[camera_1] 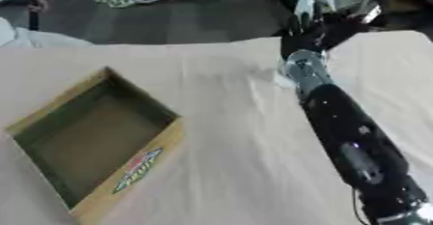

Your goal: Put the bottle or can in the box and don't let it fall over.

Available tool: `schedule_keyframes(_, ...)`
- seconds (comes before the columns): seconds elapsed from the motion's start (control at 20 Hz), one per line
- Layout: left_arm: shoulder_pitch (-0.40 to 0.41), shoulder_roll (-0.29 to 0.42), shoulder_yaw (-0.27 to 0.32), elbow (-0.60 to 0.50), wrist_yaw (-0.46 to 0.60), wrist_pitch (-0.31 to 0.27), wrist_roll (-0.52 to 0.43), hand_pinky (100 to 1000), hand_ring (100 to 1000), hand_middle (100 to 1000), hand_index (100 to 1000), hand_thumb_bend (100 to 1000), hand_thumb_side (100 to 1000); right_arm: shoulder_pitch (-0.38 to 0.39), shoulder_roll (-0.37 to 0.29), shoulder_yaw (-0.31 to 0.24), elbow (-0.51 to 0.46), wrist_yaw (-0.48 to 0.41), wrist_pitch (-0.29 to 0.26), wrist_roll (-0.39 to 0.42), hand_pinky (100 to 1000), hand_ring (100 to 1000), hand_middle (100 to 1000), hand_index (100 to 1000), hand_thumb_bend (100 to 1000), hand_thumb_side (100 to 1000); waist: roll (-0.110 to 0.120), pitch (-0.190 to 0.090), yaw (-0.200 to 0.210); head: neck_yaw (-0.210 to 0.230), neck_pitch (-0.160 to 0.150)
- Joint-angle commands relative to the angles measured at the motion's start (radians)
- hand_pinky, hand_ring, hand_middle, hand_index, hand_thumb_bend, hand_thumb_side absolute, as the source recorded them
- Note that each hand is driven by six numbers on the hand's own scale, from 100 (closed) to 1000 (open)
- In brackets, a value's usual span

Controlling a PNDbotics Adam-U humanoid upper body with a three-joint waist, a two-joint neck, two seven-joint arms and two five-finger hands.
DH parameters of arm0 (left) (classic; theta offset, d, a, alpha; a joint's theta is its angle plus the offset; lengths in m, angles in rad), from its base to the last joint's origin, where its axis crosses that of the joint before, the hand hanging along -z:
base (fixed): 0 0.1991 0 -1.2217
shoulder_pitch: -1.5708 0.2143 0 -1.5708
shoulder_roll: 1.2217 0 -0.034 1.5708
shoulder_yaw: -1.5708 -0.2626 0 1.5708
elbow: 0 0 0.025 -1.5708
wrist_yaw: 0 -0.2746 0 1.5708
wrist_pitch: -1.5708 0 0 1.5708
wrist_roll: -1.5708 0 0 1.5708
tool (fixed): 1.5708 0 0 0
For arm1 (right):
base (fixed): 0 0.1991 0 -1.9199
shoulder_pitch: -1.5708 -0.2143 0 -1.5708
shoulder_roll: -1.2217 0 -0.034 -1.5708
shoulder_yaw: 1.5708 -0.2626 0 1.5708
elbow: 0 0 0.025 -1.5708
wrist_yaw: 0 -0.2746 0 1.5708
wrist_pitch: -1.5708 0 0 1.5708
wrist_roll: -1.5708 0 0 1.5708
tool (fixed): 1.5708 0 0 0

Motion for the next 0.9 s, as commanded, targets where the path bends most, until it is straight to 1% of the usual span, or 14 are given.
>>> schedule_keyframes(0.05, -0.011, 0.012, 0.003, -0.022, 0.003, 0.000, -0.004, 719, 785, 728, 894, 156, 831, -0.030, -0.037, -0.010, -0.003, 0.009, -0.004, -0.006, 100, 100, 100, 912, 868, 987, 0.001, -0.009, 0.004, -0.003, -0.017)
schedule_keyframes(0.4, -0.010, 0.014, 0.003, -0.025, 0.003, 0.001, -0.006, 720, 787, 729, 894, 154, 833, -0.037, -0.059, -0.016, -0.009, 0.013, -0.009, -0.010, 100, 100, 100, 909, 868, 987, 0.001, 0.001, 0.005, -0.004, -0.011)
schedule_keyframes(0.9, -0.017, 0.015, 0.003, -0.028, 0.004, 0.001, -0.006, 721, 787, 730, 894, 156, 830, -0.057, -0.079, -0.020, 0.004, -0.001, -0.016, -0.017, 100, 100, 100, 909, 868, 987, -0.002, 0.004, 0.009, -0.001, -0.028)
